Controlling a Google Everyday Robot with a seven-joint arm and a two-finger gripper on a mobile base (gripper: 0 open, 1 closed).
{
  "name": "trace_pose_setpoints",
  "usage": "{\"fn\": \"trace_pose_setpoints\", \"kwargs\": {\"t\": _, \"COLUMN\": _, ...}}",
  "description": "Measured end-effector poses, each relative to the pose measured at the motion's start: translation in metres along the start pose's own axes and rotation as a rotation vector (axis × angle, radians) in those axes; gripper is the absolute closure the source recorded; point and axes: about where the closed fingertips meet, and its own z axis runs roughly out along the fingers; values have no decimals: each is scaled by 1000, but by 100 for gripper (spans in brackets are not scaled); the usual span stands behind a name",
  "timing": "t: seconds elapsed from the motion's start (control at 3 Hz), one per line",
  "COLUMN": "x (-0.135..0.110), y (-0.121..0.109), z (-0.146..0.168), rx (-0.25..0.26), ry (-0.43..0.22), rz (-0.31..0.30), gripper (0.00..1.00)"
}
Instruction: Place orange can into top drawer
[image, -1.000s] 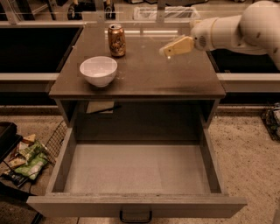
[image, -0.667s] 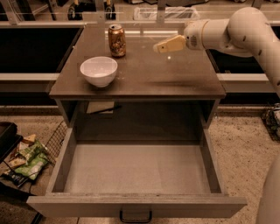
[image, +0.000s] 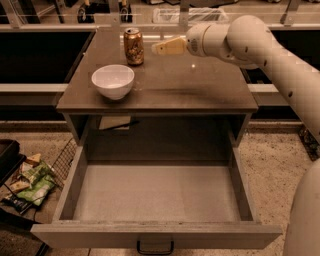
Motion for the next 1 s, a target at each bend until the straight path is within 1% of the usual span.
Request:
{"fn": "trace_pose_setpoints", "kwargs": {"t": 0.33, "x": -10, "y": 18, "z": 24, "rx": -11, "ry": -43, "rz": 15, "gripper": 0}}
{"fn": "trace_pose_setpoints", "kwargs": {"t": 0.67, "x": -18, "y": 28, "z": 47, "rx": -23, "ry": -81, "rz": 15, "gripper": 0}}
{"fn": "trace_pose_setpoints", "kwargs": {"t": 1.0, "x": -28, "y": 35, "z": 66, "rx": -31, "ry": -88, "rz": -12, "gripper": 0}}
